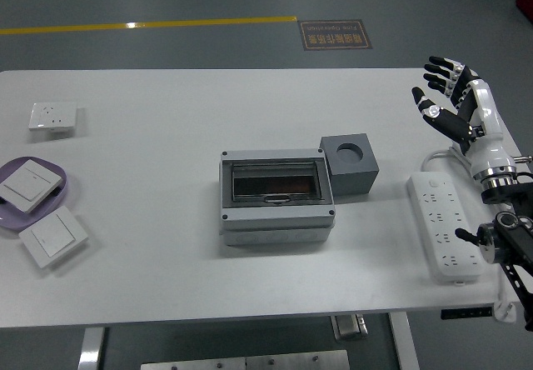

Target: Pick up the cylinder from the cube,place it in the box,flap close box

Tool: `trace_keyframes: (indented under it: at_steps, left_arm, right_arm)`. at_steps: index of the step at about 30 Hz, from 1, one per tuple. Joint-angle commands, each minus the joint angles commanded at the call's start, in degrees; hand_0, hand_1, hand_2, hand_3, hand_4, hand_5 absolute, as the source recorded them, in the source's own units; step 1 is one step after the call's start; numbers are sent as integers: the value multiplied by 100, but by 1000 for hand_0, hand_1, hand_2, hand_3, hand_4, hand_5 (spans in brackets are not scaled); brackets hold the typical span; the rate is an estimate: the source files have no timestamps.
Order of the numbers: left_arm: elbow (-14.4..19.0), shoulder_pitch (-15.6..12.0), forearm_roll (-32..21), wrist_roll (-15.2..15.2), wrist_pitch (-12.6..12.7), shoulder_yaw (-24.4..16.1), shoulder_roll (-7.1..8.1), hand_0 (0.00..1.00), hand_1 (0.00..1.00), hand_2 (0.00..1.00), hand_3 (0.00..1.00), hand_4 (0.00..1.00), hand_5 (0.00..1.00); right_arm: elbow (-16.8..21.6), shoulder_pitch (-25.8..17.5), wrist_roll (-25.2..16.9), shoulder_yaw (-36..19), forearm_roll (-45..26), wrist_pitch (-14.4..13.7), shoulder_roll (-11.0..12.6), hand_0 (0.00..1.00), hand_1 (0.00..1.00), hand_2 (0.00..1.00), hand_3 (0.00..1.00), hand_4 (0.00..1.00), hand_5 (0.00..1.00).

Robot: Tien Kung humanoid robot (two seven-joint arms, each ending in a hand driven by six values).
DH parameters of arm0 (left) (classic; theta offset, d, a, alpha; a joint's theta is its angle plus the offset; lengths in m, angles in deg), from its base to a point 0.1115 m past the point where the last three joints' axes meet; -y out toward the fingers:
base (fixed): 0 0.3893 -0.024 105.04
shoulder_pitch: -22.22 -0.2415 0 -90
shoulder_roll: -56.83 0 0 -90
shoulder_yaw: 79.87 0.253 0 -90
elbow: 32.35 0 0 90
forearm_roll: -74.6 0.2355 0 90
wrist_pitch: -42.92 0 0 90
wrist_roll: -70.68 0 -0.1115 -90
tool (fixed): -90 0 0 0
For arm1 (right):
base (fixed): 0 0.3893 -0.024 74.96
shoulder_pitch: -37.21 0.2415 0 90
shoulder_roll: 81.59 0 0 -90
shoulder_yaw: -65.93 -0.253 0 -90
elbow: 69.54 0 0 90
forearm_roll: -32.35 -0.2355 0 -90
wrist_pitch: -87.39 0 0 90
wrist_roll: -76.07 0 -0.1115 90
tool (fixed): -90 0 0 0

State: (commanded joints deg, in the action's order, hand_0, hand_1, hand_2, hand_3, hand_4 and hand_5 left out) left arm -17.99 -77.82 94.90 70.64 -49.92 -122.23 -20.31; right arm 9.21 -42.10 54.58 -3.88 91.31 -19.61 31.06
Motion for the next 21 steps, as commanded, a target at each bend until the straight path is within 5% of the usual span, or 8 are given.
trace_keyframes:
  at_steps: [9,11,21]
  left_arm:
    - [-16,-48,-15,-3,-13,-3,19,612,624,648,667,751,391]
    - [-27,-30,-36,1,-19,23,30,612,624,649,667,750,389]
    - [-44,47,12,-8,-35,-52,118,612,624,647,667,751,386]
  right_arm:
    - [387,-109,55,-36,-287,4,9,788,715,688,692,758,94]
    - [397,-112,108,-77,-211,21,15,781,717,679,757,762,126]
    - [257,-124,324,-125,-225,202,4,789,725,684,771,698,112]
